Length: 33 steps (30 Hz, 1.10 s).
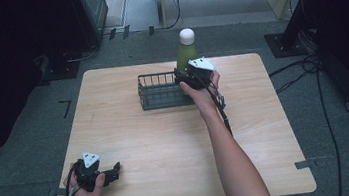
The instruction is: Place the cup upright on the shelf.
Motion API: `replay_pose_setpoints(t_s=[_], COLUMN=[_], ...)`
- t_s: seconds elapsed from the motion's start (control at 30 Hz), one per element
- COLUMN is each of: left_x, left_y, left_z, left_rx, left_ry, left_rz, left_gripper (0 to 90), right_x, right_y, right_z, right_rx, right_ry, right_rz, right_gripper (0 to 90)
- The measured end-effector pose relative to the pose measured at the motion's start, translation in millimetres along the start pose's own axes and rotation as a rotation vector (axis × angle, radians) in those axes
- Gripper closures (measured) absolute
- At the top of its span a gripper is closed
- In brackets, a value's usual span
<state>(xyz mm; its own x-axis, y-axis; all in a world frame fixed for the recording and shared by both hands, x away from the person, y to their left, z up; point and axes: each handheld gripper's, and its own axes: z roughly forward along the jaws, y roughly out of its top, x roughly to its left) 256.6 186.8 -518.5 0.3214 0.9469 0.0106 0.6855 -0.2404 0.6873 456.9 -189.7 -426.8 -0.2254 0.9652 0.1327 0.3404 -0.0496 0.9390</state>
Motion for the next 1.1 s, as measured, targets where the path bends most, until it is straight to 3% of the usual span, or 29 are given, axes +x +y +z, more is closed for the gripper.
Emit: replay_pose_setpoints(t_s=[0.4, 0.83, 1.1], left_x=[-0.1, -0.1, -0.2], left_y=[0.0, 0.0, 0.0], left_z=[0.1, 0.0, 0.0], left_rx=[0.000, 0.000, 0.000], left_ry=[0.001, 0.001, 0.001], left_rz=[0.000, 0.001, 0.001], left_gripper=[1.5, 1.5, 1.5], right_x=[-6.0, -18.7, -35.2], right_y=[4.6, -0.4, -17.7], right_z=[-8.8, -41.8, -64.6], right_rx=[0.017, 0.010, 0.023], right_ry=[0.044, 0.040, 0.037], right_rz=[0.018, 0.005, 0.005], right_gripper=[0.1, 0.0, 0.0])
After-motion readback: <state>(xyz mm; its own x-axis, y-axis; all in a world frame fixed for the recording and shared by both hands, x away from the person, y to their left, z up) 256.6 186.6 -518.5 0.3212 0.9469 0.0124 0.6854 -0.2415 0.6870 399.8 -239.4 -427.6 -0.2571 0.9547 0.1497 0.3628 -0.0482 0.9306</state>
